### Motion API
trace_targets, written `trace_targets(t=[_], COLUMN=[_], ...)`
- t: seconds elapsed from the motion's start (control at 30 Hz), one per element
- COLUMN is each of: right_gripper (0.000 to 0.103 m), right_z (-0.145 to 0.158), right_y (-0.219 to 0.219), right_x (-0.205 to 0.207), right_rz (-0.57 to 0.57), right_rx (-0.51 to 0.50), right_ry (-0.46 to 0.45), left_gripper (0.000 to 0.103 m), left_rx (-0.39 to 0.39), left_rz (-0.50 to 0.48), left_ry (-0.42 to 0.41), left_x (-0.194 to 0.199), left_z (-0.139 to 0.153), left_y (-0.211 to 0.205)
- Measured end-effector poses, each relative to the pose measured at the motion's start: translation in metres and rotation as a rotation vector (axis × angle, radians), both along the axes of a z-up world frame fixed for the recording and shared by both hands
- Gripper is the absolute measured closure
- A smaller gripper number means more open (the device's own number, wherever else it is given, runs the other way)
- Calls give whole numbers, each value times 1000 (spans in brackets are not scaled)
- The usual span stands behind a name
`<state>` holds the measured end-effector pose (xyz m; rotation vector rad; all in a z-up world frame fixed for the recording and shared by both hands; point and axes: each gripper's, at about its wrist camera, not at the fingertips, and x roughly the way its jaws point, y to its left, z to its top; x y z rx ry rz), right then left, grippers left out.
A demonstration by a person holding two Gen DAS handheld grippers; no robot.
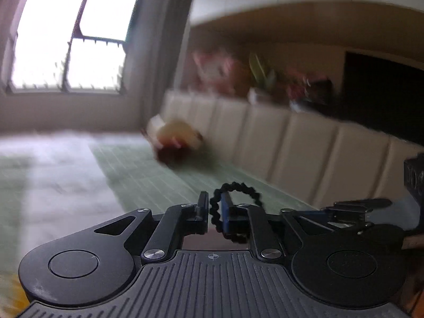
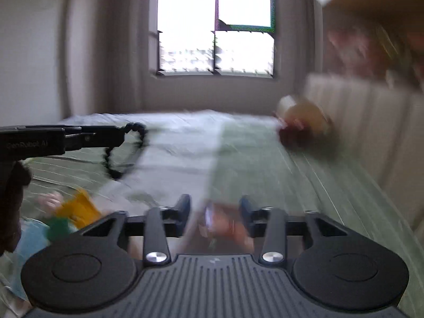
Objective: Organize soft objects
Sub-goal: 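Carry both items over the pink box and open both grippers to drop them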
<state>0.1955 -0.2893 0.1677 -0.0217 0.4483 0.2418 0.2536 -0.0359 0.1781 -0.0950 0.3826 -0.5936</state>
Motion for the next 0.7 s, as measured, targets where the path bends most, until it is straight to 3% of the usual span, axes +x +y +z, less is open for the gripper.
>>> trace_targets(t=[0.07,0.17,0.4,0.6,0.7], right_gripper=[49,49,40,40,44], right_z=[-17,-36,-58,-66,-84], right_y=[-22,-31,23,14,-9], right_x=[-9,-27,-51,12,57], right_rz=[-22,-35,63,-255,-295], right_rx=[17,-7,-90,-195,-159], right_ry=[20,27,22,40,184], left_gripper=[87,87,86,86,86], left_rx=[26,61,62,47,26], left_rz=[13,94,53,264,330], left_ry=[122,144,286,303,293], left_x=[15,14,-15,-85,-121], left_z=[-29,-62,-75,-75,-83], left_y=[-22,-30,19,96,131])
